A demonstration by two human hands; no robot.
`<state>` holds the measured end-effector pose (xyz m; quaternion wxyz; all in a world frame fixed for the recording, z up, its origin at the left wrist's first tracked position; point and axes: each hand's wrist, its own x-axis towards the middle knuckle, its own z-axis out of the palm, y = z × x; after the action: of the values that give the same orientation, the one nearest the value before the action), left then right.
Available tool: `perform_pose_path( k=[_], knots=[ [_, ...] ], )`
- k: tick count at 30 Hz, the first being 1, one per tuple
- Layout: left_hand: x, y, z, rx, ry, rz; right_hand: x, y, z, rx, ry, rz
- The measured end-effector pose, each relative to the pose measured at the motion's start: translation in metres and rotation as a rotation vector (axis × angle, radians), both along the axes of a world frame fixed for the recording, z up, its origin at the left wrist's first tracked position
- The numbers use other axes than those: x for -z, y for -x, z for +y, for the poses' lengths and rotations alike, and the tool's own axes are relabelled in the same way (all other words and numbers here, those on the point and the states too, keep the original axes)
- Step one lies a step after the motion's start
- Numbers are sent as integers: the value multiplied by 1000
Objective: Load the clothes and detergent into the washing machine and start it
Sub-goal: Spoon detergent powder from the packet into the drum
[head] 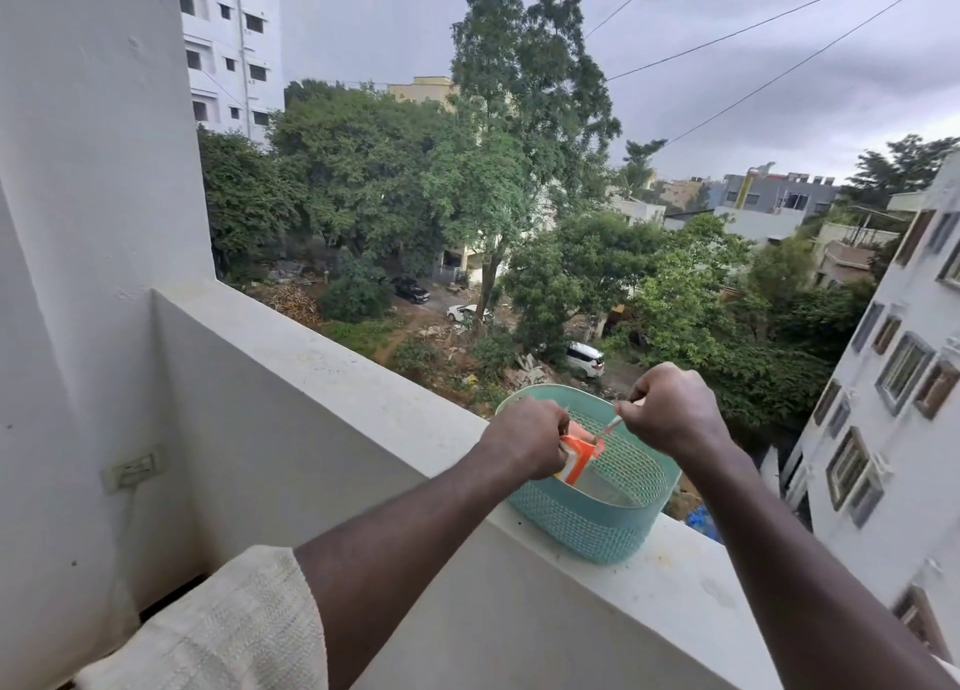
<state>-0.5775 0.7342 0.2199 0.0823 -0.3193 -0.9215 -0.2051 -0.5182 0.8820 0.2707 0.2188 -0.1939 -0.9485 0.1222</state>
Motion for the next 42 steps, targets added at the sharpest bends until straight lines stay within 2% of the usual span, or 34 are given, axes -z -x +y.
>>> perform_pose_path(
  k=[2,5,9,12,19,24,33,42],
  knots=[
    [3,0,1,2,-4,3,-2,3,-1,-13,-5,40],
    [4,1,2,17,-22,-11,-2,8,-5,-25,-12,-41],
    [7,3,4,41,-66,-27,13,18,-10,2,151,-180],
    [8,4,4,43,-98,-46,29,25,-11,40,252,-215],
    [9,2,4,53,-141,-39,39,43,-3,26,596,-108],
    [8,1,4,60,-149,-45,46,50,2,40,663,-79],
    [8,-4,1,68,-143,-52,55,52,9,155,943,-115],
    [0,-5,-8,69,116,-150,32,36,10,179,966,105]
  ],
)
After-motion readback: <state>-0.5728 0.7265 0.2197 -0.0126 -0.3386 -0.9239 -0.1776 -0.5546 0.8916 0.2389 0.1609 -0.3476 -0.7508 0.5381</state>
